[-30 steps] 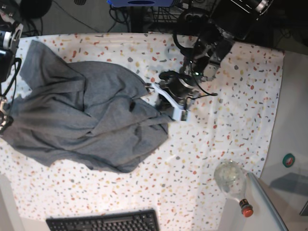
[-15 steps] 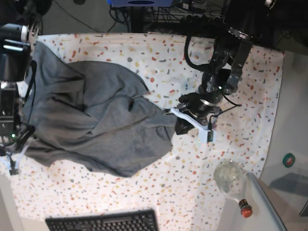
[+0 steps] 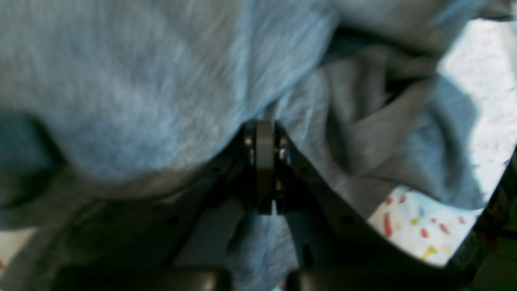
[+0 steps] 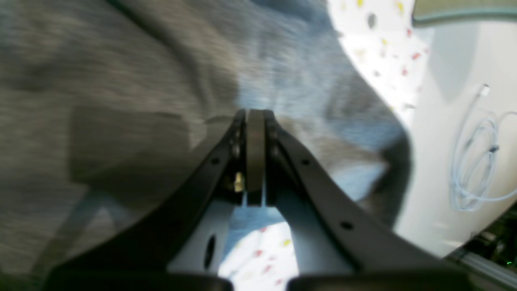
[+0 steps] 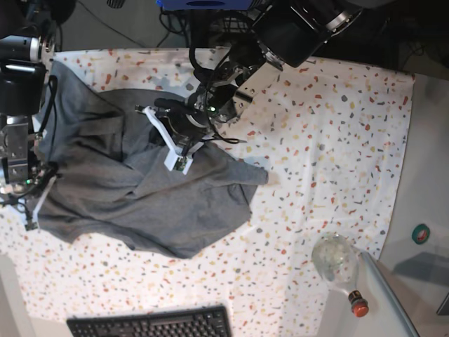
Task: Layout the t-shirt on the table in an organized manner, then fold the t-shirt properly
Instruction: 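Grasp the shirt middle with the left gripper and drag it outward, then pull the shirt body with the left gripper toward the jar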
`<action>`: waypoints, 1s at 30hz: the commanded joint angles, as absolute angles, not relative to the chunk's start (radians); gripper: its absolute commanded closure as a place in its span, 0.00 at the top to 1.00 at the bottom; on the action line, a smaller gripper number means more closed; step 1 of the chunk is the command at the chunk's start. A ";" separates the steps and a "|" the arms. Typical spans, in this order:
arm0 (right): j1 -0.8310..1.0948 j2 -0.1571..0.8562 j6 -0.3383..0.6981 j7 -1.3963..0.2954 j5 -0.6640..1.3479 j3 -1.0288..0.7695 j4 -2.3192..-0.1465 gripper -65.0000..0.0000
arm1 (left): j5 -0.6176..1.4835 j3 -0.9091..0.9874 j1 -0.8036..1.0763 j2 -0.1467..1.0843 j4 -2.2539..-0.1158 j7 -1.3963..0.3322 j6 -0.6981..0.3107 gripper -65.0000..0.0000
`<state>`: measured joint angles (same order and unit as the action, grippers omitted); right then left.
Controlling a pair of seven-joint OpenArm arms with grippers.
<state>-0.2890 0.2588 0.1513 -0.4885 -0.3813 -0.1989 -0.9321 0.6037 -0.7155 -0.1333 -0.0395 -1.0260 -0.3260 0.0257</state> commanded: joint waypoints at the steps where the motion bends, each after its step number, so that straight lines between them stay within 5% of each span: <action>1: -0.308 0.274 0.143 -0.476 -0.389 -0.205 -0.949 0.00 | 0.608 -0.716 -0.159 -0.053 -1.024 -0.321 0.018 0.00; 14: -0.295 0.222 0.143 -0.466 -0.384 -0.194 -0.969 0.00 | 0.618 -0.538 -0.082 0.292 -1.185 -0.325 0.024 0.00; 24: -0.318 0.099 0.243 -0.519 -0.389 -0.050 -0.983 0.00 | 0.610 -0.349 -0.110 0.354 -1.153 -0.325 0.024 0.00; 30: -0.254 0.079 0.246 -0.545 -0.389 -0.018 -1.188 0.00 | 0.615 -0.305 -0.188 0.355 -1.082 -0.325 0.024 0.00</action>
